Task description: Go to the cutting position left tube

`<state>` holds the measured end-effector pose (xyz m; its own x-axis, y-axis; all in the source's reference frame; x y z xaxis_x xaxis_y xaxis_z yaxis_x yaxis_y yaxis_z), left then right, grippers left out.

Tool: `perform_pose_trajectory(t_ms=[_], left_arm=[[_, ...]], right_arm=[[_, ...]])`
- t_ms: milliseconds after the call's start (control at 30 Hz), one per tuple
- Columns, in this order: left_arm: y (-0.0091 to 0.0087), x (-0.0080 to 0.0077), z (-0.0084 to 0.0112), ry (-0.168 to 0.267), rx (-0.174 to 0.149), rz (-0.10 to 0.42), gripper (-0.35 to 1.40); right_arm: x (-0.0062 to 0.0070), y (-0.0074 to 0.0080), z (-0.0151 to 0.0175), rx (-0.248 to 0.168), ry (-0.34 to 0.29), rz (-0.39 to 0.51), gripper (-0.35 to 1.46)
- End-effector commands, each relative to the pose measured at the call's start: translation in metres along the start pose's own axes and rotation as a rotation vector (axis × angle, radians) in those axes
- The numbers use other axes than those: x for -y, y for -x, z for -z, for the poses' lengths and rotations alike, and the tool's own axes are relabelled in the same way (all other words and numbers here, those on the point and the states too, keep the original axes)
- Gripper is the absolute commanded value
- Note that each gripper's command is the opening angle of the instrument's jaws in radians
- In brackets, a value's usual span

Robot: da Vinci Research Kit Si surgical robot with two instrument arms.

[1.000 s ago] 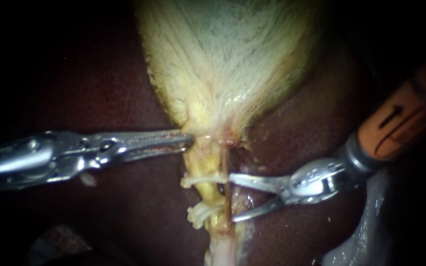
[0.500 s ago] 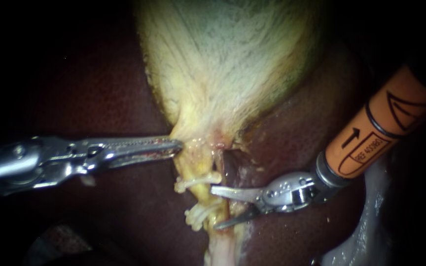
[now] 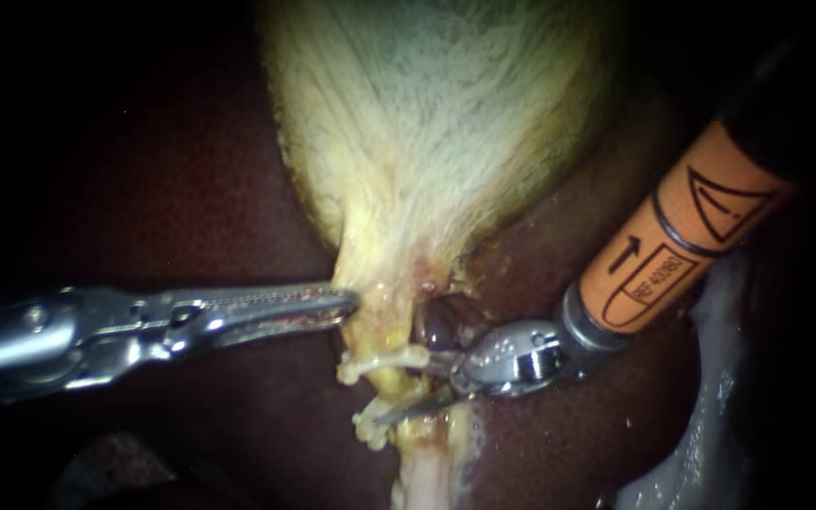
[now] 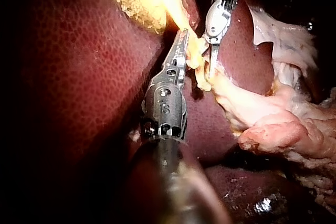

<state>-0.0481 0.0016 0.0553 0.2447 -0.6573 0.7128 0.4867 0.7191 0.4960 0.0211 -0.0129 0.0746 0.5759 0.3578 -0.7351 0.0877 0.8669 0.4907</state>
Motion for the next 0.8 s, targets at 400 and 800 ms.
perform_pose_trajectory(t_ms=[400, 800], left_arm=[[-0.0003, -0.0013, -0.0005, -0.004, -0.001, 0.001, -0.01], [-0.0003, -0.0013, -0.0006, -0.003, -0.001, 0.001, -0.01]], right_arm=[[0.0006, -0.0018, -0.0026, -0.102, -0.111, -0.021, 1.21], [-0.0002, -0.0023, -0.0038, -0.125, -0.103, -0.126, 1.01]])
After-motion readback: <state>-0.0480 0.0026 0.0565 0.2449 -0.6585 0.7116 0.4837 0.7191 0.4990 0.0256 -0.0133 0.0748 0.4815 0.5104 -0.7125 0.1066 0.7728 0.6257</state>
